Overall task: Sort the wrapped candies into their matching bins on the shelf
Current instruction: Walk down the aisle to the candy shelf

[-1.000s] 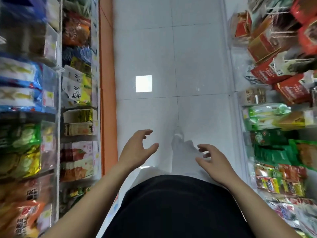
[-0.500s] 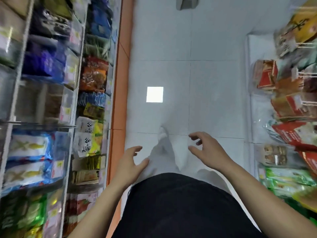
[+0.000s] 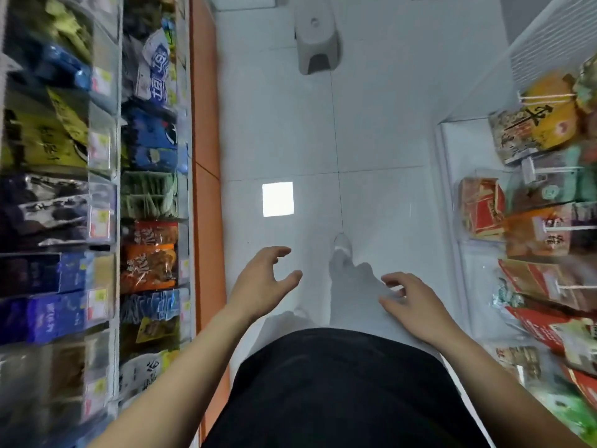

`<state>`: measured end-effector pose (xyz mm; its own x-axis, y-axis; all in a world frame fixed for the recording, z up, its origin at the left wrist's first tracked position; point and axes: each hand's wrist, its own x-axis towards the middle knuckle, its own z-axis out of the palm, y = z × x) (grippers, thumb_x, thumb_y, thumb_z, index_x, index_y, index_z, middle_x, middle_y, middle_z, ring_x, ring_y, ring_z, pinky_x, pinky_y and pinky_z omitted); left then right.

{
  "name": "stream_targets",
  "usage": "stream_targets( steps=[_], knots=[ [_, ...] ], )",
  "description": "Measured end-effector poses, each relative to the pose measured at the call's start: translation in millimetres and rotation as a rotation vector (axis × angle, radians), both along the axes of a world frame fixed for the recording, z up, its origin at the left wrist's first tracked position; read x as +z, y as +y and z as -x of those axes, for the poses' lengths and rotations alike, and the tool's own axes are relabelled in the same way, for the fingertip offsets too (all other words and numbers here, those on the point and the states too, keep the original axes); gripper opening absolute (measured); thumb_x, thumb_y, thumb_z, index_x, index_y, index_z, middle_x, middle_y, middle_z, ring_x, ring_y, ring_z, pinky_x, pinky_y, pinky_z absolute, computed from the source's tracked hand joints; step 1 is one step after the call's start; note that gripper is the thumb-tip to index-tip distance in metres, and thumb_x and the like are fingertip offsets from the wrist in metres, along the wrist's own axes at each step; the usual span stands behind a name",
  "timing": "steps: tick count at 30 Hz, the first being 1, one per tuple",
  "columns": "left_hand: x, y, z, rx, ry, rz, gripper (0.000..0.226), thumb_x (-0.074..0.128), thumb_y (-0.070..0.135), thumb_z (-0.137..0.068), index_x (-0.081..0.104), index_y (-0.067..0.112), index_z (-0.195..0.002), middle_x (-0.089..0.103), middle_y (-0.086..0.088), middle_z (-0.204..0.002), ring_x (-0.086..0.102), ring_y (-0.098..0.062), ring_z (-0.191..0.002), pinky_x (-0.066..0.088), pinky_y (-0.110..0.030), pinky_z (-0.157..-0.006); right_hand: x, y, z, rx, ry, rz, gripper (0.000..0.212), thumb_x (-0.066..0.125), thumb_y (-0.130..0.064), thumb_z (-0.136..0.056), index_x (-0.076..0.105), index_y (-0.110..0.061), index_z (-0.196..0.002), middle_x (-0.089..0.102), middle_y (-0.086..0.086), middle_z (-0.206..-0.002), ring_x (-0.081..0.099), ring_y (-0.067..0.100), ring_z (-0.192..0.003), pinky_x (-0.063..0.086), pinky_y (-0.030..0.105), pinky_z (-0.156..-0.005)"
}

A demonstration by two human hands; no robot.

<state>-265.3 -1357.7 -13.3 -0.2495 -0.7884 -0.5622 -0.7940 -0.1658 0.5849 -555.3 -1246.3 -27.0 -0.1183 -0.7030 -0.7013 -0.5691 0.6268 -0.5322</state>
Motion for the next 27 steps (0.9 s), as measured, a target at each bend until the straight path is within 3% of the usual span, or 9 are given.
stream_targets(
  steps=[8, 16, 21, 25, 27],
  knots=[
    [18, -132, 29, 0.141, -0.050, -0.004, 0.055, 0.063, 0.054, -0.085, 0.054, 0.032, -0.134, 0.055, 0.019, -0.133, 0.053, 0.000, -0.117, 0.046, -0.027, -0.095, 18, -222, 44, 0.145, -0.045, 0.110, 0.039, 0.063, -0.035, -0.092, 0.055, -0.029, -0.130, 0.054, -0.011, -0.121, 0.055, 0.007, -0.100, 0.039, 0.020, -0.080],
    [-9, -295, 28, 0.212, -0.048, -0.039, 0.058, 0.062, 0.061, -0.082, 0.053, 0.035, -0.133, 0.054, 0.020, -0.131, 0.052, 0.004, -0.113, 0.038, -0.014, -0.087, 11, -445, 40, 0.218, -0.031, 0.156, 0.039, 0.064, -0.035, -0.092, 0.055, -0.029, -0.129, 0.054, -0.012, -0.117, 0.056, 0.008, -0.100, 0.040, 0.021, -0.078],
    [-9, -445, 45, 0.142, -0.034, -0.016, 0.057, 0.062, 0.056, -0.085, 0.053, 0.030, -0.134, 0.055, 0.013, -0.135, 0.053, -0.003, -0.114, 0.041, -0.022, -0.090, 18, -533, 56, 0.142, -0.006, 0.072, 0.039, 0.064, -0.032, -0.091, 0.056, -0.028, -0.130, 0.055, -0.011, -0.119, 0.055, 0.008, -0.101, 0.040, 0.021, -0.083],
    [3, -561, 90, 0.058, 0.012, 0.017, 0.054, 0.063, 0.052, -0.086, 0.053, 0.029, -0.135, 0.055, 0.016, -0.134, 0.054, -0.002, -0.115, 0.044, -0.026, -0.094, 21, -584, 87, 0.047, -0.008, 0.003, 0.038, 0.066, -0.028, -0.090, 0.057, -0.028, -0.127, 0.056, -0.009, -0.120, 0.054, 0.001, -0.100, 0.036, 0.009, -0.080],
    [1, -608, 112, 0.030, 0.030, 0.007, 0.054, 0.063, 0.052, -0.087, 0.052, 0.029, -0.135, 0.053, 0.019, -0.132, 0.053, 0.000, -0.113, 0.043, -0.025, -0.093, 15, -615, 105, 0.010, -0.005, -0.035, 0.039, 0.065, -0.031, -0.089, 0.057, -0.030, -0.126, 0.056, -0.011, -0.121, 0.056, 0.003, -0.101, 0.039, 0.017, -0.082]
  ],
)
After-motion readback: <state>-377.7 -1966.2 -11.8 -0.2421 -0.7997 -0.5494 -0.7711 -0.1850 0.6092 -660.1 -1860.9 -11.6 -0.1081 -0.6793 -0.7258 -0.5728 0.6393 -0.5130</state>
